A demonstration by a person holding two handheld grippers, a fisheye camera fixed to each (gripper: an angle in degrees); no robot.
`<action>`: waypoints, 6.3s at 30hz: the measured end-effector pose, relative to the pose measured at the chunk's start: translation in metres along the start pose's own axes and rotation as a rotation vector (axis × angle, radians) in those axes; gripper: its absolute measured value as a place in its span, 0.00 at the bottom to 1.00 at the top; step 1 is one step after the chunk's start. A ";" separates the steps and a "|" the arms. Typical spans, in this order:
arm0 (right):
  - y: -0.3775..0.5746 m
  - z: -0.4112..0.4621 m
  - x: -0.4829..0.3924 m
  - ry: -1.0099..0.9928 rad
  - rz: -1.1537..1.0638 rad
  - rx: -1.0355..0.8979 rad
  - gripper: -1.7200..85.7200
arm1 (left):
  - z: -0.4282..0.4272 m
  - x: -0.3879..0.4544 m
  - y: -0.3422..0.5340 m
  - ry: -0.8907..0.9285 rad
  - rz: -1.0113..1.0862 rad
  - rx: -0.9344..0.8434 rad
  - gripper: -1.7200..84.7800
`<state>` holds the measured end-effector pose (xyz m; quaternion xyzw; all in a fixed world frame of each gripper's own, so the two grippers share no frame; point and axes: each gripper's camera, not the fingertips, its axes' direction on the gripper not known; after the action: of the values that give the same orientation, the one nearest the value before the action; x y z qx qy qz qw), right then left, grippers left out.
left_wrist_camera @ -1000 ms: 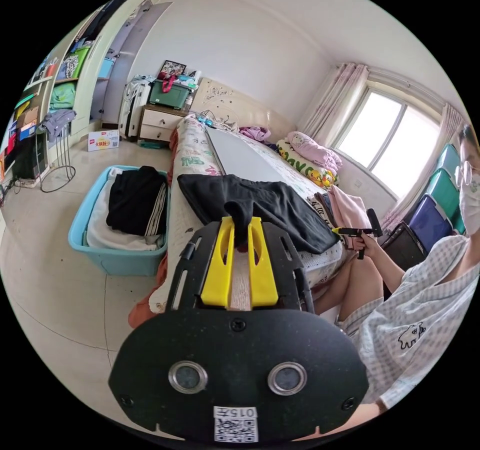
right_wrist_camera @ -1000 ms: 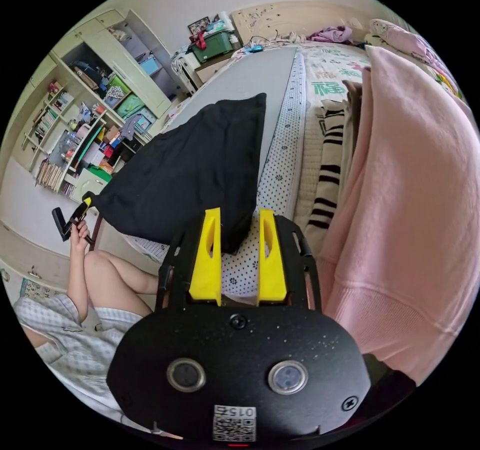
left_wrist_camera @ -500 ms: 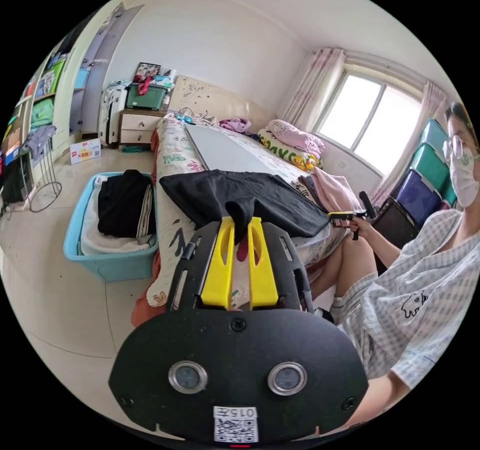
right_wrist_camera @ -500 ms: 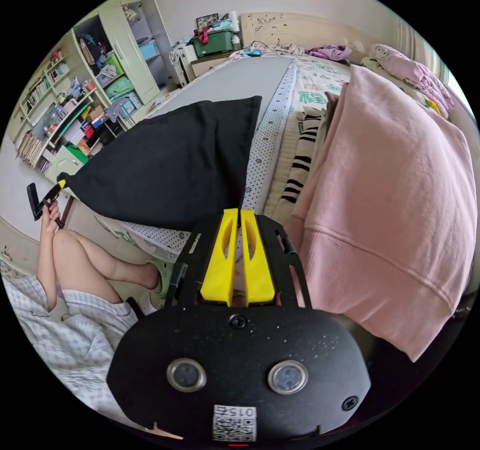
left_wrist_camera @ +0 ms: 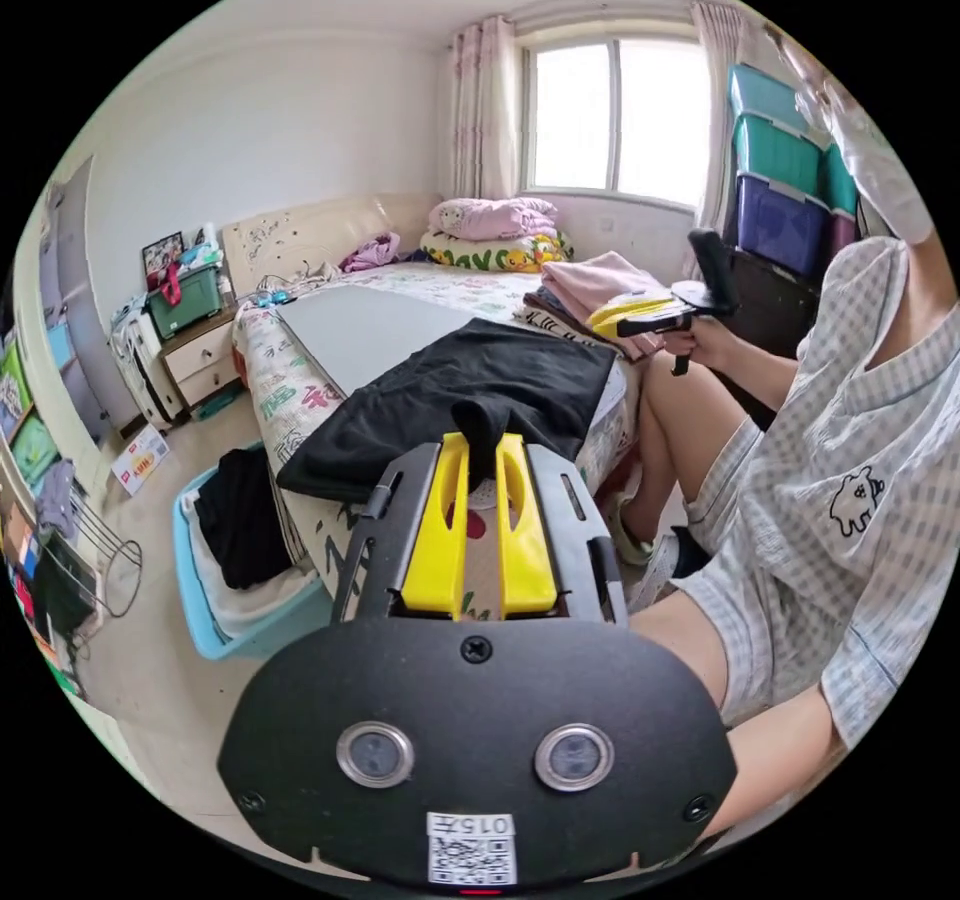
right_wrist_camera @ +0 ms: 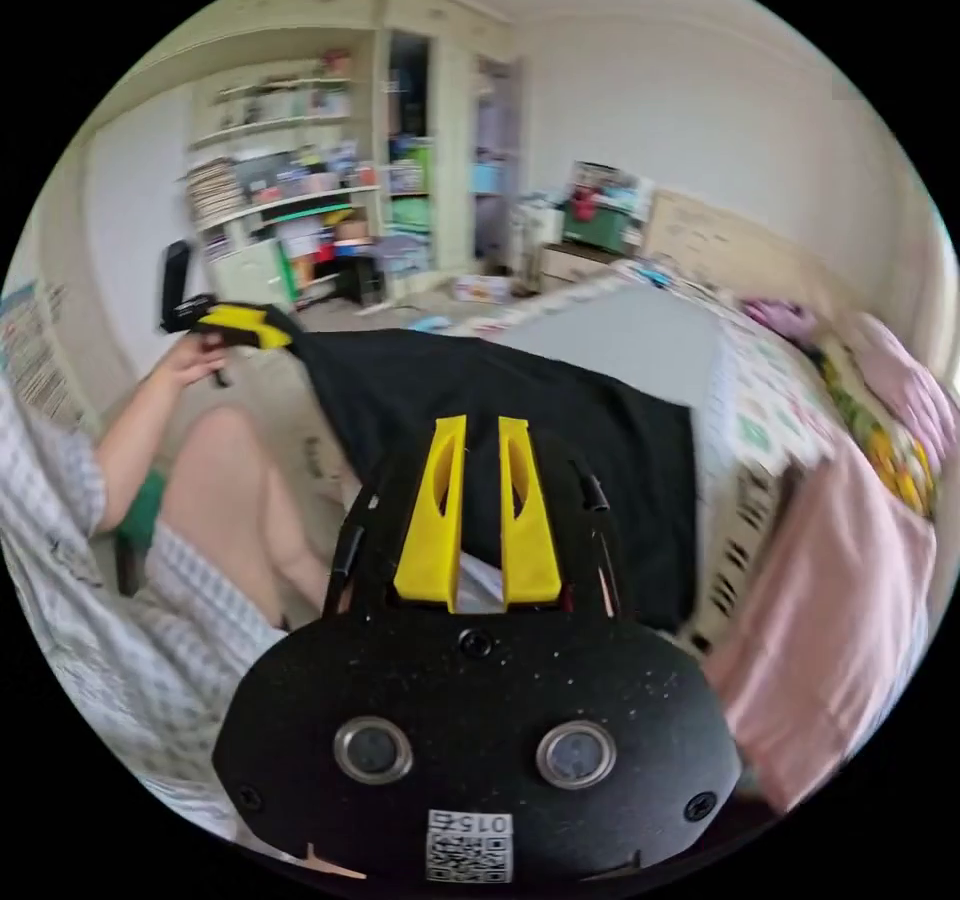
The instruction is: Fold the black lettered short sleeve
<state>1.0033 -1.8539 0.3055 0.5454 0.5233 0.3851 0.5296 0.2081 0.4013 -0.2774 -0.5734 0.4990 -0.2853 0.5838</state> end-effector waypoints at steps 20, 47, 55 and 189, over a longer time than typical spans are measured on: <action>-0.018 0.015 -0.166 -0.497 -0.259 0.029 0.01 | -0.042 -0.115 -0.008 0.200 0.010 -0.143 0.10; -0.043 -0.185 0.017 -0.455 0.145 0.301 0.01 | 0.018 -0.458 -0.083 0.329 -0.905 0.273 0.03; 0.019 -0.313 0.152 -0.153 0.443 0.416 0.01 | 0.102 -0.368 -0.246 0.421 -0.767 0.317 0.02; -0.285 -0.277 -0.197 0.536 0.165 0.025 0.08 | 0.069 -0.082 0.076 0.550 -0.342 0.290 0.02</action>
<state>0.6563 -2.0298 0.0918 0.4713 0.6034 0.5508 0.3324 0.2253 0.5157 -0.3396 -0.4615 0.4888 -0.5904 0.4467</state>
